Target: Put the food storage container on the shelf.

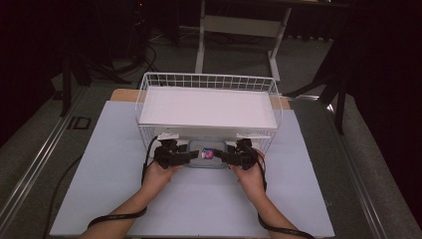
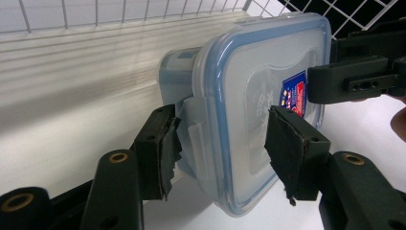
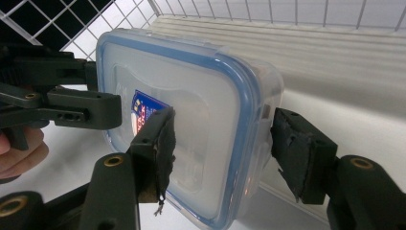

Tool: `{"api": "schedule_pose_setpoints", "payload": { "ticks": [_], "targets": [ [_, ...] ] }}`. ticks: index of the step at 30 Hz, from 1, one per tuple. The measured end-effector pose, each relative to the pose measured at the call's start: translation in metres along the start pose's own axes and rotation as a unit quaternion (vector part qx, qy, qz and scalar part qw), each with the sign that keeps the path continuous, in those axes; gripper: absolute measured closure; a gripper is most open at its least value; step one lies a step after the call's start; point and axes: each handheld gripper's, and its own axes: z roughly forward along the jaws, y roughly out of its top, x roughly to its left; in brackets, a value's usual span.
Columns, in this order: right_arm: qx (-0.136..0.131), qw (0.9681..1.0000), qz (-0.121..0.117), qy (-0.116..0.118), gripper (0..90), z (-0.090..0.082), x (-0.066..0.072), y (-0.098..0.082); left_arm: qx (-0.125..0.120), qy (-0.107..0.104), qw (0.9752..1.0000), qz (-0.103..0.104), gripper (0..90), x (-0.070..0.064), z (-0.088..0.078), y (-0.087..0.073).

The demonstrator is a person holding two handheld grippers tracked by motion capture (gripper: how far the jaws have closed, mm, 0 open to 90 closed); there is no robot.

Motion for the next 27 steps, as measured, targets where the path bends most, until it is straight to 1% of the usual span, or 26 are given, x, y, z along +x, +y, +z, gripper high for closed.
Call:
{"api": "schedule_pose_setpoints", "payload": {
  "ticks": [1,2,3,4,7,8,10,12,13,14,15,16,17,18,19,22,23,24,25,26,27],
  "targets": [
    [-0.001,1.0,0.003,0.001,41.8,0.0,-0.001,0.0,-0.002,0.0,1.0,0.001,46.3,0.0,0.0,0.0],
    [-0.002,1.0,0.002,0.001,41.7,0.001,-0.001,0.0,-0.004,0.0,1.0,0.008,46.2,0.0,0.0,0.0],
    [-0.003,1.0,-0.003,0.001,41.4,0.001,-0.001,0.0,-0.01,0.003,0.9998,0.014,46.1,-0.001,0.0,-0.001],
    [-0.007,0.9999,-0.013,0.0,41.1,0.001,0.0,-0.001,-0.013,0.003,0.9997,0.018,45.9,0.0,0.0,-0.001],
    [-0.012,0.9995,-0.029,-0.001,40.7,0.002,-0.001,-0.001,-0.029,0.006,0.9992,0.027,45.1,0.001,0.001,-0.003],
    [-0.012,0.9994,-0.031,0.0,40.6,0.002,-0.001,0.0,-0.031,0.004,0.9993,0.021,45.0,0.002,0.001,-0.003],
    [-0.012,0.9996,-0.025,0.0,40.3,0.003,-0.002,0.001,-0.039,0.007,0.999,0.021,44.4,0.002,0.003,-0.003],
    [-0.017,0.9994,-0.03,-0.002,39.9,0.004,-0.001,0.001,-0.038,0.005,0.9991,0.016,43.8,0.002,0.004,-0.001],
    [-0.022,0.9992,-0.034,-0.007,39.8,0.004,0.0,0.002,-0.038,0.006,0.999,0.024,43.8,0.003,0.005,0.0],
    [-0.026,0.9989,-0.038,-0.013,39.6,0.004,0.002,0.002,-0.042,0.011,0.9987,0.029,43.6,0.001,0.006,0.0],
    [-0.026,0.9987,-0.038,-0.022,39.3,0.004,0.005,0.003,-0.046,0.024,0.9979,0.038,43.5,-0.001,0.006,0.0],
    [-0.032,0.9975,-0.053,-0.034,38.4,0.005,0.006,0.003,-0.044,0.028,0.9978,0.041,43.3,-0.003,0.007,0.0],
    [-0.03,0.9975,-0.052,-0.036,38.2,0.006,0.006,0.004,-0.044,0.027,0.9976,0.045,41.9,-0.001,0.008,0.0],
    [-0.03,0.9978,-0.047,-0.036,38.0,0.006,0.006,0.004,-0.047,0.025,0.9977,0.042,41.0,0.0,0.009,0.0],
    [-0.041,0.9966,-0.062,-0.033,37.9,0.008,0.001,0.004,-0.049,0.023,0.9977,0.04,40.8,0.001,0.01,0.0],
    [-0.048,0.9964,-0.062,-0.034,37.8,0.009,-0.001,0.004,-0.053,0.027,0.9977,0.034,39.5,0.003,0.012,-0.001],
    [-0.051,0.9957,-0.065,-0.04,37.6,0.009,-0.002,0.004,-0.051,0.028,0.9978,0.033,39.5,0.003,0.012,-0.001],
    [-0.051,0.9955,-0.063,-0.05,37.5,0.009,-0.001,0.004,-0.05,0.032,0.9976,0.036,39.5,0.002,0.013,-0.002],
    [-0.049,0.9947,-0.067,-0.061,36.7,0.009,-0.001,0.004,-0.048,0.035,0.9976,0.036,39.1,0.003,0.013,-0.002],
    [-0.046,0.9941,-0.068,-0.071,37.2,0.009,-0.001,0.004,-0.052,0.032,0.9978,0.028,39.5,0.003,0.013,-0.003],
    [-0.042,0.9935,-0.073,-0.076,38.4,0.01,-0.002,0.004,-0.052,0.034,0.9978,0.024,39.9,0.003,0.014,-0.002]
  ]
}}
